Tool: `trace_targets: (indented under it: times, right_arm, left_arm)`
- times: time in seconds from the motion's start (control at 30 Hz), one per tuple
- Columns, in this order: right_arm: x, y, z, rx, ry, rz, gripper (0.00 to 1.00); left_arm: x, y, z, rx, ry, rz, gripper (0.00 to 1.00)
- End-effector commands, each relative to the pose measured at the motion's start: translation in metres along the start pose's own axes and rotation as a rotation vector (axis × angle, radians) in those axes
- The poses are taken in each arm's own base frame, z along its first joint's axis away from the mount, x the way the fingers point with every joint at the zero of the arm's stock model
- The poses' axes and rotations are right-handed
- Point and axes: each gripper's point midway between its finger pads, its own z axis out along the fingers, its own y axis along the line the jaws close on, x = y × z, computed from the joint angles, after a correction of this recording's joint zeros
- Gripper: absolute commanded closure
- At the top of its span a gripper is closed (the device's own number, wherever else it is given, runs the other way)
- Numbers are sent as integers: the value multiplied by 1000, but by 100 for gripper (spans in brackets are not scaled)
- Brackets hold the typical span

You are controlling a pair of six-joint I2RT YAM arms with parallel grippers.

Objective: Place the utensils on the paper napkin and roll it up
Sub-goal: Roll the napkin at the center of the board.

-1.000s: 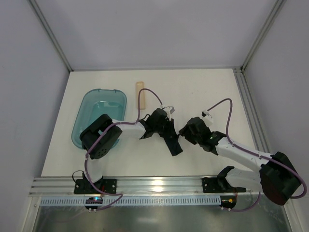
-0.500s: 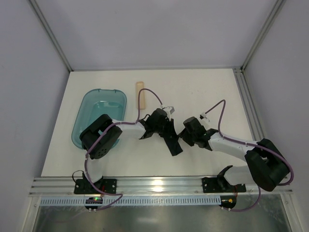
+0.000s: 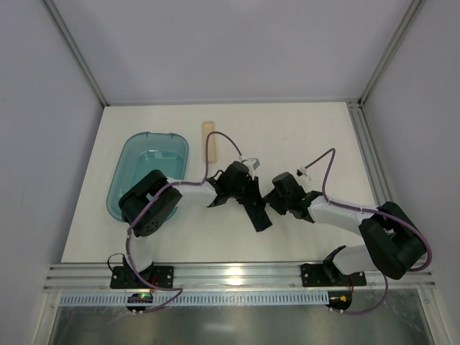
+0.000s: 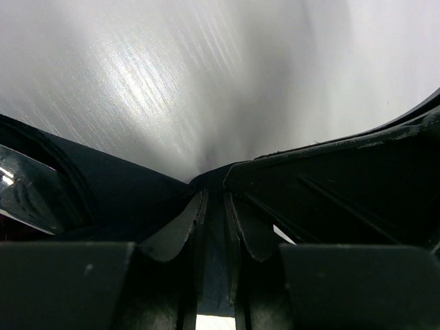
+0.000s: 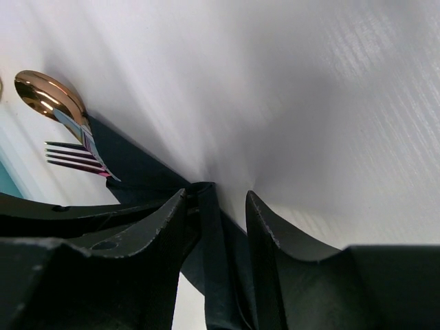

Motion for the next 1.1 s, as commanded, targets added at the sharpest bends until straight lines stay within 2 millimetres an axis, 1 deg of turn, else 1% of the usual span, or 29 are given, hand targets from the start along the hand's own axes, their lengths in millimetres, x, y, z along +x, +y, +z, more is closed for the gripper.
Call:
trace_targets:
  times: [0.0, 0.1, 0.13, 0.23, 0.3, 0.33, 0.37, 0.43, 0.47, 0.5, 0.53, 0.57, 0.6, 0.7, 0.77, 0.87, 0.97, 1.0, 1.07]
  right_arm:
    - [2, 16, -1, -59, 13, 40, 58]
    - [5, 15, 0, -61, 25, 52, 59]
    - [6, 15, 0, -66, 32, 60, 61]
    - [17, 11, 1, -68, 83, 91, 65]
    - [28, 0, 2, -47, 126, 101, 67]
    - [28, 5, 1, -68, 129, 113, 68]
    - [31, -2, 2, -54, 137, 122, 69]
    - [37, -3, 3, -63, 162, 134, 71]
    - [38, -4, 3, -62, 167, 136, 73]
    - [38, -6, 5, -54, 166, 137, 79]
    - [39, -7, 6, -49, 167, 140, 82]
    - [38, -8, 7, -47, 162, 139, 87]
    - [38, -10, 8, -43, 158, 137, 96]
    - [36, -15, 8, -35, 140, 127, 96]
    - [30, -19, 8, -33, 103, 105, 96]
    - [20, -28, 7, -28, 43, 48, 96]
    - [12, -22, 5, -69, 5, -33, 96]
    - [7, -22, 4, -67, -22, -48, 96]
    - [4, -26, 3, -60, -42, -67, 96]
  left_arm:
    - [2, 4, 1, -21, -1, 24, 80]
    - [1, 2, 1, -10, -3, 21, 80]
    - [3, 2, 2, -8, -1, 19, 80]
    - [2, 1, 1, -3, -5, 16, 80]
    - [0, 0, 0, -2, -8, 19, 80]
    - [0, -1, 0, -1, -9, 20, 80]
    - [0, 0, 0, -4, -9, 19, 80]
    - [-1, -1, -1, 0, -14, 20, 80]
    - [-1, -1, 0, -2, -15, 21, 80]
    - [-2, -1, 0, -3, -18, 20, 81]
    - [-2, -1, 0, -2, -17, 22, 80]
    - [-2, -1, 0, -3, -18, 22, 80]
    - [-2, -1, -1, -3, -16, 22, 80]
    - [-3, -1, -3, -6, -19, 26, 80]
    - [-6, -5, -6, -8, -20, 30, 79]
    - [-22, -9, -15, -25, -54, 44, 74]
    - [-37, -8, -23, -48, -81, 49, 73]
    - [-41, -8, -28, -53, -85, 47, 73]
    - [-45, -9, -31, -59, -87, 53, 73]
